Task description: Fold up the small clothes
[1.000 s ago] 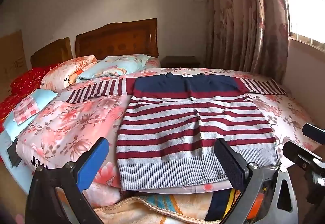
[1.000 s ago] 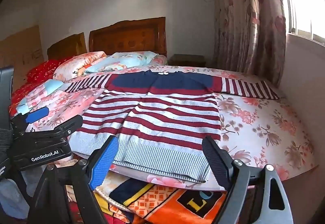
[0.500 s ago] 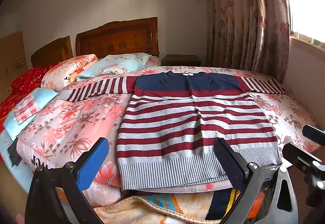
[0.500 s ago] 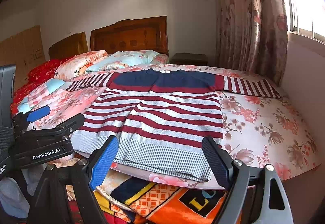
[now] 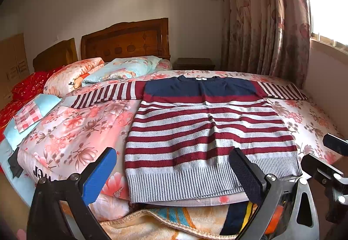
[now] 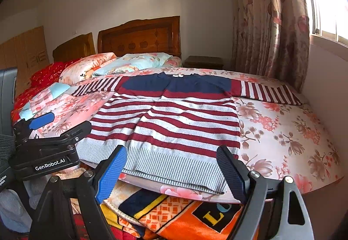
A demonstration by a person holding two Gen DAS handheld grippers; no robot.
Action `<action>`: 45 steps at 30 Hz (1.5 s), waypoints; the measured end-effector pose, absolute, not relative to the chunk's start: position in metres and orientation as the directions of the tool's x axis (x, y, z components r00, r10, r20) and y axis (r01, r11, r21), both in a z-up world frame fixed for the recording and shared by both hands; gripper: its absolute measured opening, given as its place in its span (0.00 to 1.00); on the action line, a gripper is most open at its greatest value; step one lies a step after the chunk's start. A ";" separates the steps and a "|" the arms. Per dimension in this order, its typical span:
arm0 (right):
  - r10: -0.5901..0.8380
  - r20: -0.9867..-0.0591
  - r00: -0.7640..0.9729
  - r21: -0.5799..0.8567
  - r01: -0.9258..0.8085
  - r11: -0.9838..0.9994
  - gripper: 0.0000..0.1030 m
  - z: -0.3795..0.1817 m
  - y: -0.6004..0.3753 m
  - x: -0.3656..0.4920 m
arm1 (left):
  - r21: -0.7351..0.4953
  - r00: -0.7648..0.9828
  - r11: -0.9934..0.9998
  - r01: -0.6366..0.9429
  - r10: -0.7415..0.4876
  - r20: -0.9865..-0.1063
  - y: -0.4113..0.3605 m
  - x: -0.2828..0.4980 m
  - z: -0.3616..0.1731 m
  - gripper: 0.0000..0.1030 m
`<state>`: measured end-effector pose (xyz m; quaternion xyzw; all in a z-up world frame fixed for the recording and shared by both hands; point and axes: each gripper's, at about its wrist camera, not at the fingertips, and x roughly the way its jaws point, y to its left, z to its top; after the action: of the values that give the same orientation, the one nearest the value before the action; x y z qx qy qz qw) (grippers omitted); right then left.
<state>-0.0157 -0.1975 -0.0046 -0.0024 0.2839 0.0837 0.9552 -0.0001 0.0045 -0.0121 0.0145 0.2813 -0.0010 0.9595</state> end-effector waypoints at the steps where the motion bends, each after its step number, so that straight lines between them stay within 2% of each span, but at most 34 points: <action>1: 0.159 -0.543 0.825 0.043 -0.161 0.986 0.84 -0.005 -0.197 -0.016 | 0.027 0.842 1.000 0.010 0.006 -0.540 0.004 0.000 -0.012 1.00; 45: 0.169 -0.569 0.805 0.064 -0.162 0.985 0.84 -0.017 -0.200 -0.010 | 0.027 0.828 0.999 0.027 -0.007 -0.561 -0.003 0.002 -0.019 1.00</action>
<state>-0.0105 -0.2004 -0.0166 0.0064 0.2998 0.0871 0.9500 0.0018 -0.0026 -0.0192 0.0169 0.2935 -0.0088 0.9558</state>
